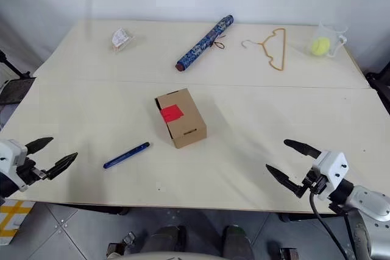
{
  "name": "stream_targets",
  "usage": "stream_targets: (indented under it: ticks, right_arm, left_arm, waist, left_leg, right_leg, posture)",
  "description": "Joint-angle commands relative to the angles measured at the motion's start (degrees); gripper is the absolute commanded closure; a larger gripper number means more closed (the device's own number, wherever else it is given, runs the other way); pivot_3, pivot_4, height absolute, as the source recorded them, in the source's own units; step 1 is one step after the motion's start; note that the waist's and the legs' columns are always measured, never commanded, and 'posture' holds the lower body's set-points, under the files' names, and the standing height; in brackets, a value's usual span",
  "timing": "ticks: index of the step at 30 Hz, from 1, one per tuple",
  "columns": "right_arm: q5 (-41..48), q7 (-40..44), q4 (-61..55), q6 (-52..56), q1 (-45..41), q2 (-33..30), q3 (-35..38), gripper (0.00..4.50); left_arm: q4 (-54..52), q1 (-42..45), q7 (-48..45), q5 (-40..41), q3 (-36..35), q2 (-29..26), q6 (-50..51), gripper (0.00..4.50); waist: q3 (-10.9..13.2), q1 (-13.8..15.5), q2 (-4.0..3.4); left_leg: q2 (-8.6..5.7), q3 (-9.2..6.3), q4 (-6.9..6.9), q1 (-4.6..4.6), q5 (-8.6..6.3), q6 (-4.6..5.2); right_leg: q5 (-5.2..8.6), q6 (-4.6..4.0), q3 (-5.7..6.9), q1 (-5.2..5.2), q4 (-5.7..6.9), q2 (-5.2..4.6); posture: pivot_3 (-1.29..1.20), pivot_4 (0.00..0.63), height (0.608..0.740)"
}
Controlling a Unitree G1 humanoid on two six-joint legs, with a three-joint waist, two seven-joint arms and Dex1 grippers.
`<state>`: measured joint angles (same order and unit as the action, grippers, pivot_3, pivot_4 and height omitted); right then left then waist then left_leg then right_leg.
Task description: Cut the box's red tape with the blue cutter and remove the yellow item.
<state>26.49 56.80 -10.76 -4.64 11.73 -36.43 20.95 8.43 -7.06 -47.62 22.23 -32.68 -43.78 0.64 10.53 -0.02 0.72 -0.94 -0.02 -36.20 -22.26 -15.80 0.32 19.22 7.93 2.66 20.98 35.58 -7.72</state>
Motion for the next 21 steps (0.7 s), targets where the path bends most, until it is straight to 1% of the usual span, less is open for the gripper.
stream_targets:
  ticks: [1,3,8,9,11,13,16,19,21]
  right_arm:
    - [1.0,-0.1,-0.2,0.1,-0.8,-0.6,0.6,0.00]
    - [1.1,0.1,-0.5,0.4,-0.8,-0.6,0.3,0.00]
    - [1.4,1.0,-2.7,1.9,-1.1,-0.8,-1.8,0.00]
    - [1.2,1.2,-3.2,2.3,-1.0,-0.9,-2.5,0.19]
    - [0.9,1.7,-4.5,3.3,-0.8,-1.1,-4.2,0.61]
    - [-1.3,0.8,-6.0,4.9,-1.5,-1.1,-7.8,1.32]
    - [-6.2,-1.7,-7.7,9.3,-5.9,-0.3,-16.3,2.41]
    - [-9.1,-3.7,-8.2,14.4,-10.1,0.1,-22.4,3.46]
    - [-10.1,-4.1,-8.7,18.6,-12.0,0.0,-25.8,4.19]
  left_arm:
    - [-1.7,-0.4,1.1,-0.3,-1.3,-0.3,-1.1,0.02]
    - [-1.6,0.2,1.9,-0.4,-1.4,0.0,-1.8,0.02]
    - [-2.5,3.5,0.0,2.5,1.1,-0.4,2.1,0.02]
    - [-1.7,5.2,0.1,2.3,1.7,-0.4,1.8,0.20]
    - [-0.4,9.4,-0.3,3.6,3.1,0.3,3.0,0.60]
    - [5.4,18.0,2.9,-0.6,7.5,1.8,1.3,1.26]
    - [17.6,34.4,7.5,-8.6,15.7,5.4,-3.3,2.21]
    - [27.8,45.7,9.8,-14.0,21.1,7.9,-5.7,3.18]
    - [34.0,51.7,10.8,-16.5,23.8,9.4,-7.8,3.83]
  waist:
    - [0.0,0.0,0.00]
    - [0.0,0.0,0.00]
    - [0.0,0.0,0.00]
    - [0.0,0.1,0.00]
    - [0.0,0.5,0.00]
    - [0.0,0.9,0.00]
    - [0.0,1.6,0.03]
    - [0.0,1.5,0.11]
    - [0.0,1.3,0.15]
  left_leg:
    - [0.01,0.01,0.00,0.00,0.00,-0.01]
    - [0.03,0.01,0.00,0.01,-0.01,-0.02]
    - [0.04,0.04,-0.01,0.01,-0.02,-0.03]
    - [0.04,0.04,-0.01,0.01,-0.02,-0.03]
    - [0.04,0.01,-0.05,0.00,-0.01,-0.03]
    - [0.03,0.02,-0.08,0.00,0.00,-0.06]
    - [-0.10,0.01,-0.30,0.03,0.05,-0.07]
    - [-0.17,0.04,-0.86,-0.26,-0.01,0.01]
    - [-0.26,0.16,-0.99,-0.41,-0.04,0.11]
  right_leg:
    - [0.00,0.00,0.00,0.00,0.00,0.01]
    - [0.00,0.00,0.00,0.00,-0.01,0.02]
    - [0.00,0.00,0.00,0.00,-0.01,0.03]
    - [0.00,0.00,0.00,0.00,-0.01,0.03]
    - [0.00,0.00,0.03,0.00,0.02,0.06]
    - [0.00,0.00,0.04,-0.01,0.04,0.13]
    - [0.00,0.01,0.18,-0.04,0.23,0.26]
    - [-0.07,0.13,0.24,0.09,0.40,0.26]
    - [-0.16,0.31,0.24,0.22,0.45,0.20]
  posture:
    - [0.00,0.150,0.740]
    - [0.00,0.150,0.740]
    - [0.00,0.150,0.740]
    - [0.00,0.150,0.740]
    - [0.00,0.150,0.740]
    - [0.00,0.150,0.740]
    - [0.00,0.150,0.740]
    - [0.00,0.150,0.740]
    - [0.00,0.150,0.740]
